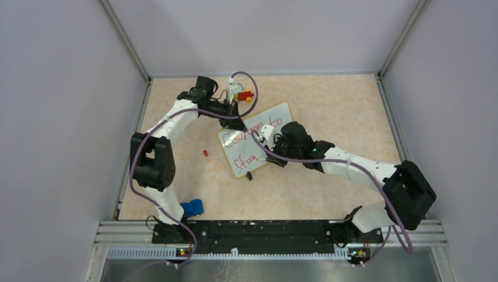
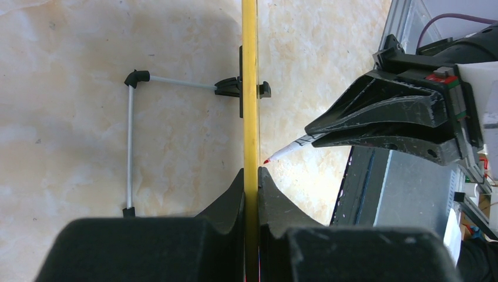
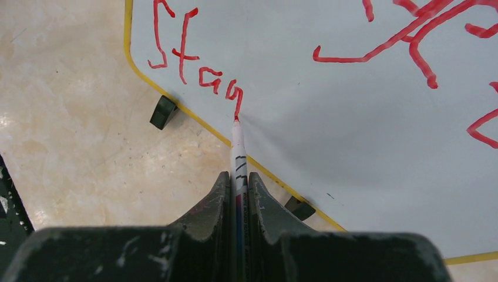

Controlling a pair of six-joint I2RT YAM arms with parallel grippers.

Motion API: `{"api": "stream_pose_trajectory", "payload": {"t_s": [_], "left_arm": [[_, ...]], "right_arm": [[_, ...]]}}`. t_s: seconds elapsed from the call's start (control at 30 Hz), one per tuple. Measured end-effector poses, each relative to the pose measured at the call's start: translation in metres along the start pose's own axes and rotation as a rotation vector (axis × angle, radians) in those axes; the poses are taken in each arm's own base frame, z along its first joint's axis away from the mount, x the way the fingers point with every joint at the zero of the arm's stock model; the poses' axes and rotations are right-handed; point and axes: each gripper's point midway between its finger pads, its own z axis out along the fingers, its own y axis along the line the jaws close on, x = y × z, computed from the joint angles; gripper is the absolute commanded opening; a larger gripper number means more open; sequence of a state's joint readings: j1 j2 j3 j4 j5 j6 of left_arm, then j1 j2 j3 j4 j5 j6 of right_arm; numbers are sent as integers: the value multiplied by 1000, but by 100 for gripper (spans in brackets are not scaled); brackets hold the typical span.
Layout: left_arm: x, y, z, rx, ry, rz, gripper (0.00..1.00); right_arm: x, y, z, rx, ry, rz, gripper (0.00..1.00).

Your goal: Write a sentence on the whiteboard

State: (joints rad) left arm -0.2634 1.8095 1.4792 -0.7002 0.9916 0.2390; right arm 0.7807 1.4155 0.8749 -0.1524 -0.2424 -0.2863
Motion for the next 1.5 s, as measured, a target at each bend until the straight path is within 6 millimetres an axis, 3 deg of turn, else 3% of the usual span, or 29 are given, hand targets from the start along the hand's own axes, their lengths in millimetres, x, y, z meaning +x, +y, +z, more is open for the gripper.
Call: {"api": "stream_pose_trajectory", "payload": {"t_s": [0.23, 0.93, 1.5], "left_arm": [[0, 0, 0, 0, 0, 0, 0], [0, 0, 0, 0, 0, 0, 0], [0, 0, 0, 0, 0, 0, 0]], "right_arm": [[-8, -5, -10, 14, -27, 6, 0], [-21, -19, -8, 66, -45, 2, 0], [-3, -7, -1, 19, -1, 4, 0]]}}
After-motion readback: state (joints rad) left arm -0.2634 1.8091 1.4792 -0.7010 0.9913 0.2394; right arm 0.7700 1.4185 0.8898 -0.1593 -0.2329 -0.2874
